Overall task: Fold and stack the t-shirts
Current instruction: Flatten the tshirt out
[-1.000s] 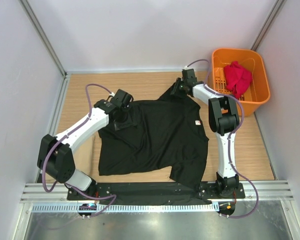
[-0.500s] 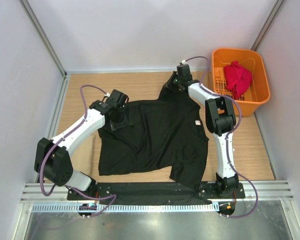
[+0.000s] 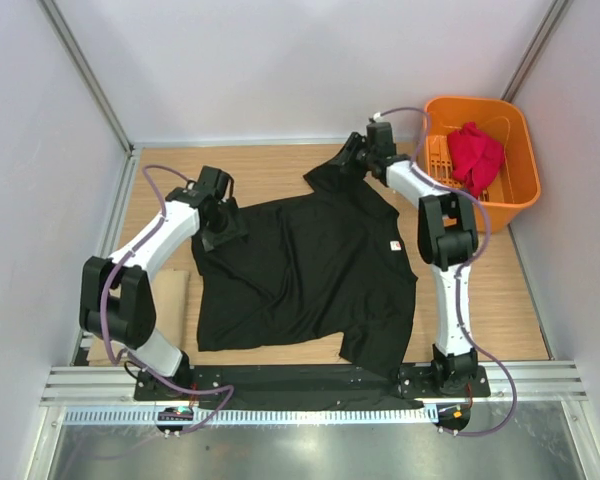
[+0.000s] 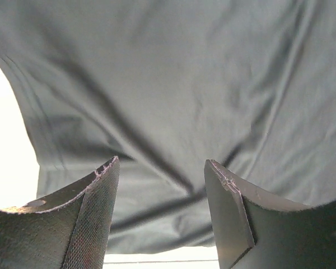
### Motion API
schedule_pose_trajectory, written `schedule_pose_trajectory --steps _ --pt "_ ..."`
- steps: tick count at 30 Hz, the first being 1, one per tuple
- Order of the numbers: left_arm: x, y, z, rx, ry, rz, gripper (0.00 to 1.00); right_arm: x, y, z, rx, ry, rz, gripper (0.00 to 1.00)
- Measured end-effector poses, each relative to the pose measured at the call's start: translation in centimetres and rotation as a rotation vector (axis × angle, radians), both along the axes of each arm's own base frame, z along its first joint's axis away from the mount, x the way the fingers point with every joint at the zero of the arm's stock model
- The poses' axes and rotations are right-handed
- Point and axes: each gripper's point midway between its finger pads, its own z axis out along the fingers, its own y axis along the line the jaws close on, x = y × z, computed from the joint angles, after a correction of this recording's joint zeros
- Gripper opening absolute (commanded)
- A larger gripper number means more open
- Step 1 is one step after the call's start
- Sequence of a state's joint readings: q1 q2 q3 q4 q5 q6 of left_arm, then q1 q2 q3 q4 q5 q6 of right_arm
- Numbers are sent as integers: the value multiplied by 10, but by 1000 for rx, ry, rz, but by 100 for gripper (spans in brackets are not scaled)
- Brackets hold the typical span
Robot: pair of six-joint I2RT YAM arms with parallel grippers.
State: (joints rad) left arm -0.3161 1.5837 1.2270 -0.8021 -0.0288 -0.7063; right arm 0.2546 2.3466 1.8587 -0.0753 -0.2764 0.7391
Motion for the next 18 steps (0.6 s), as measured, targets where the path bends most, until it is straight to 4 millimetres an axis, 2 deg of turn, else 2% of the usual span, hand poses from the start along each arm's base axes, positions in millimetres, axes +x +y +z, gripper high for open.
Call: schedule_pose_trajectory --steps 4,6,8,12,18 --pt "21 21 -3 12 -2 43 60 -20 -39 46 -207 -69 1 49" --pt "28 29 -6 17 6 59 59 -24 -46 62 -269 -108 9 47" --pt "38 38 -12 23 11 71 57 -25 -49 64 -316 -127 20 44" --pt "54 53 -31 39 36 92 55 -30 -39 30 -403 -94 74 42" --pt "74 64 -76 53 110 117 54 -46 -30 -49 -504 40 132 42"
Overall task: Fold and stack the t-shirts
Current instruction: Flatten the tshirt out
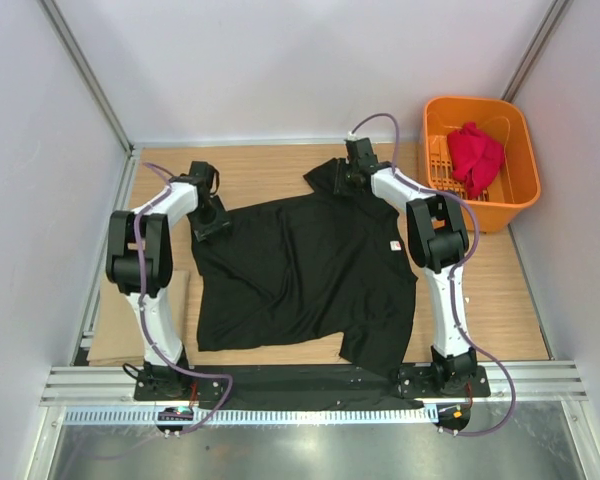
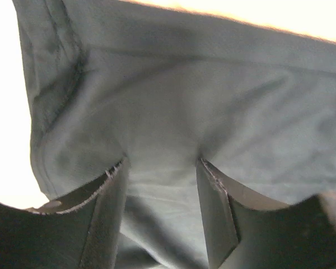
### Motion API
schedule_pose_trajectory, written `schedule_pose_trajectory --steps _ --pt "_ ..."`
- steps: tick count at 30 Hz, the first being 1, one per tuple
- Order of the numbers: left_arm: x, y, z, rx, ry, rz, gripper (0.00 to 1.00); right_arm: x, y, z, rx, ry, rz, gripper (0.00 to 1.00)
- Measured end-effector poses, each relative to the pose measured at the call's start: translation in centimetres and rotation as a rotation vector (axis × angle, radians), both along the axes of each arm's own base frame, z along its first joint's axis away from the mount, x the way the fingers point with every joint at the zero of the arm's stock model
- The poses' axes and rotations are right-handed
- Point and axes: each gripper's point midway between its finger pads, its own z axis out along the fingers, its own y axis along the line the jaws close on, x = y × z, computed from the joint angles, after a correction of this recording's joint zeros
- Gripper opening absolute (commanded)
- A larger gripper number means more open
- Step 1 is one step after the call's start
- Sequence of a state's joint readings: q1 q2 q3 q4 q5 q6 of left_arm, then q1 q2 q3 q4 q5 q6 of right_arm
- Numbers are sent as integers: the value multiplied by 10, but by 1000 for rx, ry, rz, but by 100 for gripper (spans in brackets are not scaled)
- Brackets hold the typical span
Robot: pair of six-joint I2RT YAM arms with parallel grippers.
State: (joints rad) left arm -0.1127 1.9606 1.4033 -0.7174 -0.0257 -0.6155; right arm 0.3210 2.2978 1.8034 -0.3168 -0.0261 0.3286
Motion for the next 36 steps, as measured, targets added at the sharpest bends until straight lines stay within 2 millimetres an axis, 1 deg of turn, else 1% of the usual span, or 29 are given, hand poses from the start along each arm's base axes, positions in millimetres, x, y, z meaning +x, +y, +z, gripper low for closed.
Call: schedule_pose_trajectory --steps 1,2,4,7,8,9,11,12,13,15,16,18,20,21,22,23,24,25,27,28,29,30,31,32,33,34,35,36 --pt "2 1 -7 2 12 4 54 0 1 -7 -16 3 1 44" --pt "6 2 -8 -1 23 5 54 5 1 -1 -27 -18 -2 45" --pt "21 2 -7 -5 -10 10 54 9 -2 1 -53 -38 -5 45" --pt "46 4 -7 -15 -38 17 53 21 -8 -6 -103 -50 -14 46" --pt "57 4 -7 -27 -44 18 53 30 -9 -9 -118 -60 -19 46" --pt "69 3 -6 -41 -62 20 54 40 -9 -6 -125 -80 -22 46" --pt "94 4 -5 -61 -91 22 56 61 -9 -8 -138 -109 -30 47" --pt "108 4 -3 -68 -114 18 59 74 -9 -4 -138 -134 -35 47" --pt "121 4 0 -74 -137 14 60 83 -10 -4 -140 -147 -37 48" --pt "143 4 3 -80 -171 9 64 99 -15 -1 -150 -174 -39 55" --pt "149 5 5 -80 -182 9 64 103 -17 1 -154 -183 -41 59" --pt "148 5 6 -75 -176 8 68 102 -26 1 -175 -169 -43 62" --pt "140 7 11 -63 -158 10 70 99 -35 7 -186 -152 -58 64" --pt "134 10 17 -51 -155 13 78 96 -39 10 -190 -138 -69 65" --pt "126 12 25 -41 -151 15 78 91 -44 18 -194 -123 -83 67" --pt "114 15 36 -29 -154 15 78 86 -46 25 -195 -113 -96 68" --pt "102 17 50 -21 -161 14 77 79 -48 37 -196 -104 -108 68" --pt "85 19 67 -13 -174 15 75 70 -50 53 -198 -97 -120 69" --pt "49 23 104 -6 -226 14 73 46 -51 93 -197 -99 -145 69" --pt "32 24 121 -7 -254 14 73 27 -51 119 -195 -101 -157 69" --pt "18 23 137 -14 -303 11 72 10 -49 137 -187 -104 -166 69" --pt "0 21 149 -26 -338 3 72 -12 -46 160 -174 -112 -173 70" --pt "-20 17 156 -38 -358 -8 72 -34 -44 178 -159 -113 -176 72" --pt "-42 13 157 -50 -370 -21 72 -58 -42 193 -141 -112 -178 72" --pt "-62 6 152 -62 -359 -39 71 -78 -40 202 -125 -114 -180 72" --pt "-77 0 148 -74 -349 -60 71 -104 -36 209 -111 -112 -178 72" --pt "-94 -10 139 -89 -329 -87 72 -125 -34 207 -103 -97 -178 72" --pt "-109 -19 130 -102 -300 -113 72 -144 -33 199 -92 -80 -185 73"
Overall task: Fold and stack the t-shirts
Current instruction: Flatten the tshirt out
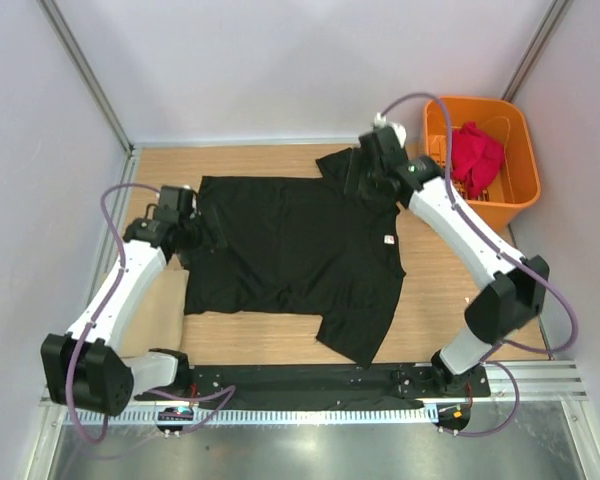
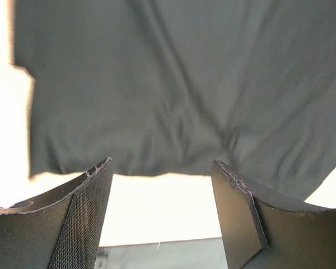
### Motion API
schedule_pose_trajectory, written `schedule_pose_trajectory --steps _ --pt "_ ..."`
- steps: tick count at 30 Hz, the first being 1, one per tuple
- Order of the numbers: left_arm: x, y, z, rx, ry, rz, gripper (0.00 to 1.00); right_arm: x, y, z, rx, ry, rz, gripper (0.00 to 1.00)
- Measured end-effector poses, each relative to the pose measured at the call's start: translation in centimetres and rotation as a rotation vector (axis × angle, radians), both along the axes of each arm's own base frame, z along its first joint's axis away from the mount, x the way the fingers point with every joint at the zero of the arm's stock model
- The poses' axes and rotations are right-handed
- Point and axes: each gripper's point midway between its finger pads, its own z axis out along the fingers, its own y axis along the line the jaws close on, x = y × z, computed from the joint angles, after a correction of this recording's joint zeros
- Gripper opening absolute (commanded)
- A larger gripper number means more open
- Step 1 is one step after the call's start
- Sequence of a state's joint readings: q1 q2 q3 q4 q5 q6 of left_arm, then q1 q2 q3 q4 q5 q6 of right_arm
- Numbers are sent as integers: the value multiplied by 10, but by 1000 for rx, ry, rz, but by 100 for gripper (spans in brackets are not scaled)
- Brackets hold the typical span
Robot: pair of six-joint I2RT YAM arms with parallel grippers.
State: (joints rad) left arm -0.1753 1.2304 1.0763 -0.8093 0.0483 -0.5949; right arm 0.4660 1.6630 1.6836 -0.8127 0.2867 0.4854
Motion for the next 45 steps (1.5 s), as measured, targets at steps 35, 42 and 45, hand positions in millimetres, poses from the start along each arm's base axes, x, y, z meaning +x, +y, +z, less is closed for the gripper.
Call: schedule_pose_trajectory --steps 35,42,45 --pt "-74 -17 -67 -64 244 70 61 -105 -133 -210 -229 345 -468 82" --pt "-97 -26 -97 -153 345 154 51 -118 -129 -167 -192 347 -415 86" --pt "-115 -23 -111 -166 386 217 53 -143 -125 -150 -92 329 -428 72"
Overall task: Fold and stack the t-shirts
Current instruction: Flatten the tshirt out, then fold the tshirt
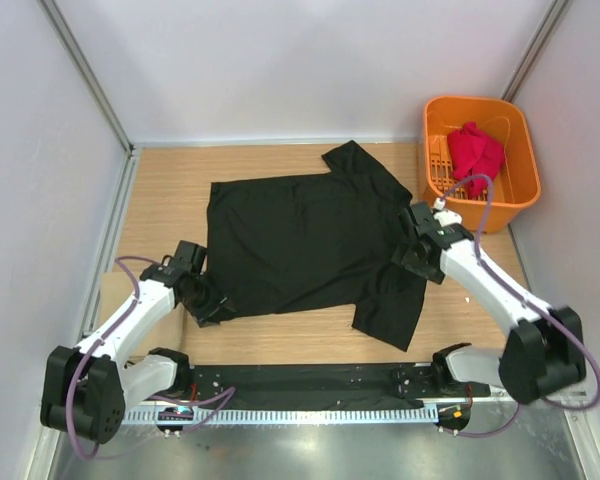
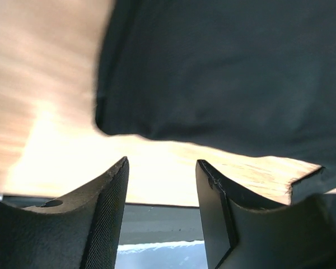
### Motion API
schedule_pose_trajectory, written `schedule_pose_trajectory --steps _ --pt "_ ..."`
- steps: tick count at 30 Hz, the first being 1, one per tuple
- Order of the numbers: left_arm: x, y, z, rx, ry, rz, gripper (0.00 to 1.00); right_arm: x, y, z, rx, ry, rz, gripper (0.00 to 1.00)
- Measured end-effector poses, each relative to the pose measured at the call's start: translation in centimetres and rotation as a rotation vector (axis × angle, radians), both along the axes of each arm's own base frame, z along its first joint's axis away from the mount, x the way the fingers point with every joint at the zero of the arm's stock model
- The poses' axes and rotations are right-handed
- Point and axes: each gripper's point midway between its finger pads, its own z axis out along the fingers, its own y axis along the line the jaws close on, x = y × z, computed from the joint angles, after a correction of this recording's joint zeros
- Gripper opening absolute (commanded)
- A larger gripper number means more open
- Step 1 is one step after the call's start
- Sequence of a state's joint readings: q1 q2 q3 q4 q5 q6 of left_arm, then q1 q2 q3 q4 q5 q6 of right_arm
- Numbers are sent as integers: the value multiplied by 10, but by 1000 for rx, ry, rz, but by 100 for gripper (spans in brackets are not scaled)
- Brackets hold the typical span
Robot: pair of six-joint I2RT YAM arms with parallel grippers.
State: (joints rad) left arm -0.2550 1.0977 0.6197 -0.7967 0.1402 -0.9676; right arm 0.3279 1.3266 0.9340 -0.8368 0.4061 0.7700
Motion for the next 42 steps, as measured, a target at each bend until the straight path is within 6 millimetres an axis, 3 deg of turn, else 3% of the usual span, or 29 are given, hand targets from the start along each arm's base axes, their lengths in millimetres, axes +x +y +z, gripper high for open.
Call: schedule_pose_trajectory --steps 2,4,13,19,23,33,36,37,38,39,40,42 --pt "-10 2 -6 -2 26 34 55 -17 0 4 51 -27 -26 62" --pt "-15 4 -11 1 46 66 54 -36 0 0 86 -26 -48 59" --pt "-9 19 -16 51 47 172 48 -102 -2 -51 186 113 -154 53" --pt "-9 27 -20 82 50 202 48 -111 3 -55 246 84 -169 51" --pt "-16 34 -29 105 71 220 48 -122 5 -67 264 114 -179 42" --pt "-17 40 -35 133 74 231 48 -124 9 -77 272 159 -192 45" --pt "-16 39 -36 132 80 231 42 -124 9 -78 272 161 -195 40" --pt "-16 39 -36 132 82 231 34 -125 9 -78 271 163 -196 36" --pt "-15 39 -37 132 86 232 27 -125 9 -78 273 163 -198 27" --pt "-13 39 -37 133 88 229 16 -125 9 -78 273 163 -199 22" --pt "-12 38 -38 133 89 229 0 -125 9 -78 276 161 -205 10" --pt "-8 38 -38 130 83 226 0 -124 10 -79 283 155 -210 2"
